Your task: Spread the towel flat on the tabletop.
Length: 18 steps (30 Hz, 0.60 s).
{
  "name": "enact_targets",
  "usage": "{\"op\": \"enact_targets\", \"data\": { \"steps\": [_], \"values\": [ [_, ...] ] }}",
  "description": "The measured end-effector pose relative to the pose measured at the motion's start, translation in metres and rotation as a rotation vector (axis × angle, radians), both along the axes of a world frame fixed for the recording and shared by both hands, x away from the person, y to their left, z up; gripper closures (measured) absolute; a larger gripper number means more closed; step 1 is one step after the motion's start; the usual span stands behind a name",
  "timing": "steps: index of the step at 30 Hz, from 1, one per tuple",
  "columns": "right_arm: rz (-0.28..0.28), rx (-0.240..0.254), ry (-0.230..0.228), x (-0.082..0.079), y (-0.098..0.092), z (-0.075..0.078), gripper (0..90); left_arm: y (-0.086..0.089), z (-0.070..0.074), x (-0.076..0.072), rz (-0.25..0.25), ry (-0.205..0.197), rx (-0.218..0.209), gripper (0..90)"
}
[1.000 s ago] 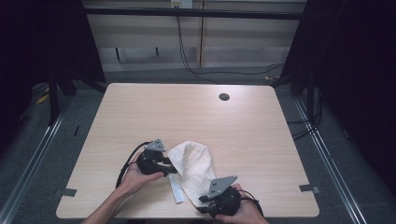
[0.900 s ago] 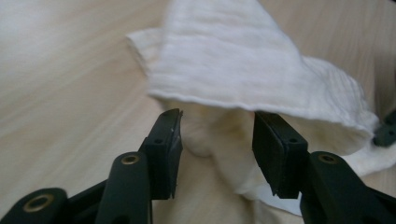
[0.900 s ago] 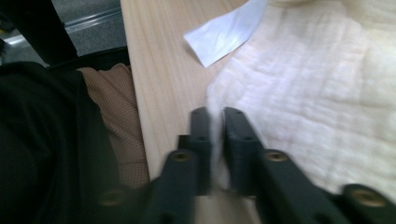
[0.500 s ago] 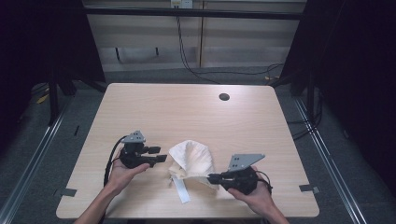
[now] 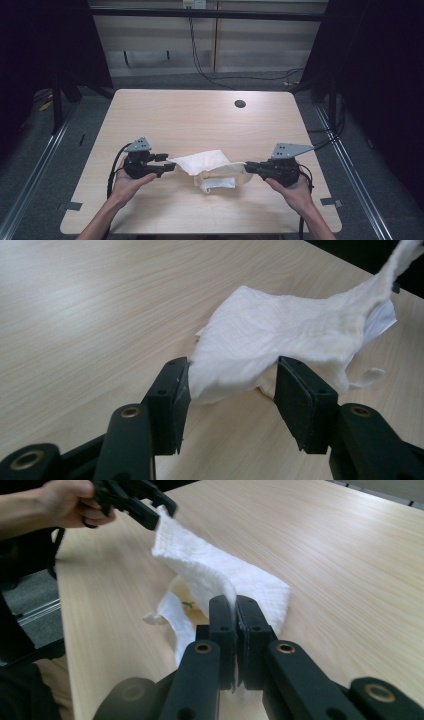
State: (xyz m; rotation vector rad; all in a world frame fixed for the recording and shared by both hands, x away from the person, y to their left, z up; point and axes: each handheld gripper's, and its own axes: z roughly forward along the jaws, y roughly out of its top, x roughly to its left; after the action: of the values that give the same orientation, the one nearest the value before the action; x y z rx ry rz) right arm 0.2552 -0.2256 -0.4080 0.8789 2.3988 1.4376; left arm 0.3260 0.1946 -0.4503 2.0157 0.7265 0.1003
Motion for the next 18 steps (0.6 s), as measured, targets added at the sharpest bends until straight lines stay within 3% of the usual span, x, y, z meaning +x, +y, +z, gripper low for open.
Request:
{"op": "enact_targets", "data": {
  "steps": [5, 7, 10, 14, 16, 18],
  "values": [
    [-0.043, 0.019, 0.020, 0.003, -0.014, -0.015, 86.9, 0.015, 0.003, -0.003, 0.031, -0.011, -0.023, 48.1],
    [-0.055, 0.015, 0.034, 0.005, -0.017, -0.022, 86.9, 0.016, 0.001, -0.005, 0.018, -0.001, -0.031, 49.9],
    [-0.070, -0.003, 0.061, 0.007, -0.020, -0.032, 86.9, 0.010, -0.006, -0.016, -0.052, 0.008, 0.008, 54.8],
    [-0.079, 0.003, 0.065, 0.010, -0.023, -0.034, 86.9, -0.009, -0.015, -0.038, -0.194, -0.004, 0.078, 58.9],
    [-0.083, 0.001, 0.070, 0.010, -0.022, -0.035, 86.8, -0.016, -0.018, -0.041, -0.210, -0.019, 0.088, 60.1],
    [-0.083, -0.004, 0.071, 0.011, -0.021, -0.037, 86.8, -0.020, -0.024, -0.038, -0.183, 0.003, 0.071, 59.3]
  ]
}}
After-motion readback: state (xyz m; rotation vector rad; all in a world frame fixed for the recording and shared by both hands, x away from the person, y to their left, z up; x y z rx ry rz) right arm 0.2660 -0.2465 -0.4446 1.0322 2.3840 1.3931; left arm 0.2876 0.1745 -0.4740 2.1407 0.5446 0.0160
